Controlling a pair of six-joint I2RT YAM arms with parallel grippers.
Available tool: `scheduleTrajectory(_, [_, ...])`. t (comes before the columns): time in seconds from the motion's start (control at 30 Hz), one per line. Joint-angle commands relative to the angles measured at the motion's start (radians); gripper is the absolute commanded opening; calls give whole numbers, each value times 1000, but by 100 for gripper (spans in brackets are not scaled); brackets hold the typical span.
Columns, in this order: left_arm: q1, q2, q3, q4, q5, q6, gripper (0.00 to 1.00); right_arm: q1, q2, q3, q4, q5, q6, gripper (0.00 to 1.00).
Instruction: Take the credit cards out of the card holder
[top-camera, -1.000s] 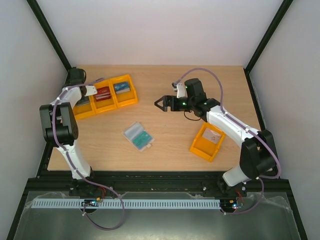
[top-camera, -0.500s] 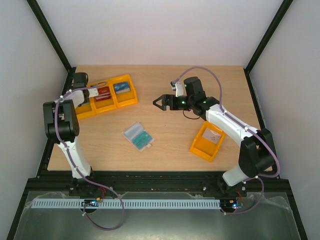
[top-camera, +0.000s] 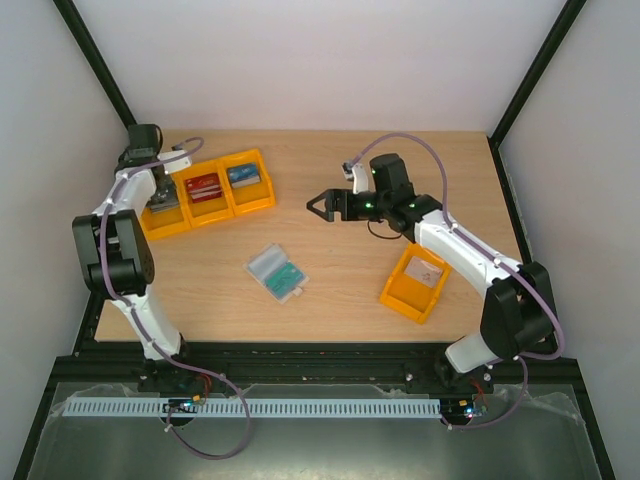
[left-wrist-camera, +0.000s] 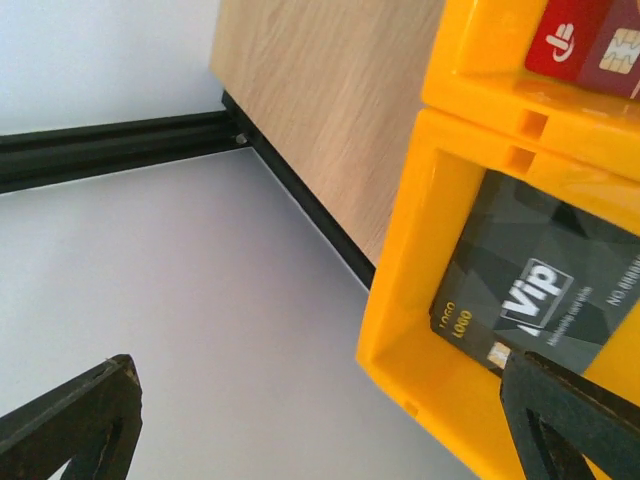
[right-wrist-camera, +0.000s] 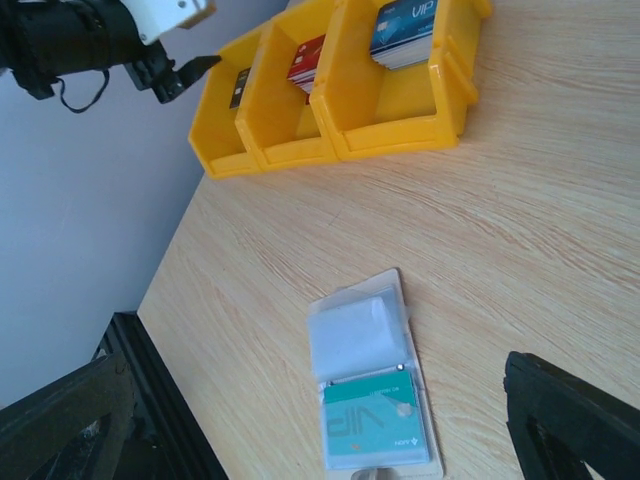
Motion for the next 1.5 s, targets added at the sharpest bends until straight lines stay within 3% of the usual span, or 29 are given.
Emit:
scheduleTrajectory(0.0, [13, -53, 32, -53, 85, -63, 99, -3, -58, -30, -16, 15, 7, 99])
scheduleTrajectory(0.13, [18, -148, 39, -113, 237, -214, 99, -1, -84, -76, 1, 15, 24, 99])
scheduleTrajectory(0.27, [-46, -302, 27, -307, 447, -523, 96, 30, -83, -122, -47, 97, 37, 99])
scheduleTrajectory(0.37, [-165, -441, -107, -445, 613, -681, 95, 105, -44, -153, -94, 214, 54, 98])
scheduleTrajectory(0.47, [-349, -515, -278, -470, 651, -809, 99, 199, 33, -154, -130, 324, 81, 93])
scheduleTrajectory(0.7, [-494, -371, -475, -395, 536, -937, 99, 319, 175, -190, -3, 267, 174, 78])
scheduleTrajectory(0.8, [-495, -296, -496, -357, 574, -935, 99, 324, 223, -270, 185, 104, 294, 70])
scheduleTrajectory(0.9, [-487, -229, -495, -330, 626, -944, 99, 324, 274, -281, 196, 85, 303, 59])
scheduleTrajectory(1.13, [-483, -119, -472, -320, 743, -975, 96, 307, 396, -239, 296, 118, 363, 56])
scheduleTrajectory(1.23, [-482, -113, -473, -326, 791, -974, 86, 286, 432, -230, 367, 122, 408, 50])
scheduleTrajectory(1.33, [-482, -123, -479, -332, 829, -968, 68, 277, 456, -202, 372, 121, 398, 49])
scheduleTrajectory(1.37, [-482, -124, -482, -329, 839, -969, 59, 276, 460, -192, 364, 124, 389, 48])
scheduleTrajectory(1.47, [-480, -122, -475, -332, 848, -970, 16, 261, 460, -176, 336, 125, 361, 48])
